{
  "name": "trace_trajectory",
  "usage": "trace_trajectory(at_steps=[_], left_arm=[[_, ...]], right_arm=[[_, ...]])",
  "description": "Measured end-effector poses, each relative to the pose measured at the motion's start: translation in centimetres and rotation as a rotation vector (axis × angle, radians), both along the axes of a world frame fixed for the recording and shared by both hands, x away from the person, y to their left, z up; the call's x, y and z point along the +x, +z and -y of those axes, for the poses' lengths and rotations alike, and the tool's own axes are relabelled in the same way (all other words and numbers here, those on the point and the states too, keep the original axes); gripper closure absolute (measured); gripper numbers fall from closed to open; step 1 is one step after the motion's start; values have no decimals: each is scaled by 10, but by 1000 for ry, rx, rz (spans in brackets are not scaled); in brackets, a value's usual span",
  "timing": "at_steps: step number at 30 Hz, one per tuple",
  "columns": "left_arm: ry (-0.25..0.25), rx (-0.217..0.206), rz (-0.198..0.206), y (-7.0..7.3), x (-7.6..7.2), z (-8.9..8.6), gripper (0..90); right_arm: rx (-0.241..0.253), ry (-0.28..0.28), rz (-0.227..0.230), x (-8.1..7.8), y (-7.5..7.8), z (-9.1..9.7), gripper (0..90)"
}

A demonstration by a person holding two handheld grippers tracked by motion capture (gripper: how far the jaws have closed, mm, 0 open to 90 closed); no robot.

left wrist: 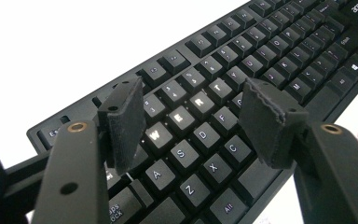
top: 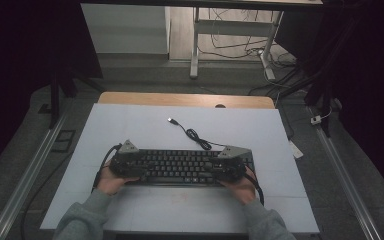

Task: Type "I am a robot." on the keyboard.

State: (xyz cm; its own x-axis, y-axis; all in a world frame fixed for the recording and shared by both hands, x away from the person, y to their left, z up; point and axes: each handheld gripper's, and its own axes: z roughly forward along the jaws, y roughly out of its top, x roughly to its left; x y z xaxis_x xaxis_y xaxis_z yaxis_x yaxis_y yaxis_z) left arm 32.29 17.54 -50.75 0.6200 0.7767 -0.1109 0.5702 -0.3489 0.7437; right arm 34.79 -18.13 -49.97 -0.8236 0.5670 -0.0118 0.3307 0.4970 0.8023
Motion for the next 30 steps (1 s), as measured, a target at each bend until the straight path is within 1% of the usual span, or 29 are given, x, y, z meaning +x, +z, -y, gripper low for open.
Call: trace_trajectory(at_steps=[6,12,14,18,19,20,21,22,25,27,28,30], left_arm=[[1,0,11,1,0,1,396],[6,-17,-1,1,0,2,394],[-5,-25,-7,0,0,3,401],[-46,-25,0,0,-2,13,458],[-58,-31,0,0,-2,15,474],[-76,-32,-1,0,-2,18,506],[-87,-33,-1,0,-3,20,550],[-96,-30,2,-1,-3,22,576],[-134,-37,8,-1,-5,29,720],[-152,-33,9,-2,-6,32,792],[-156,-33,4,-2,-6,34,829],[-165,-21,-5,-3,-6,37,880]], right_arm=[[4,-17,6,-1,-1,9,522],[7,-13,11,-1,-2,7,514],[-1,-10,10,-1,-2,7,514],[-2,-10,10,0,-2,6,514],[-1,-10,11,0,-2,6,514],[-2,-10,10,0,-2,6,513],[-2,-9,11,0,-2,6,513],[-7,-12,12,0,-2,6,514],[-8,-10,13,0,-2,6,514],[-10,-10,11,0,-3,6,513],[-12,-9,11,0,-3,6,514],[-9,-6,9,0,-3,5,513]])
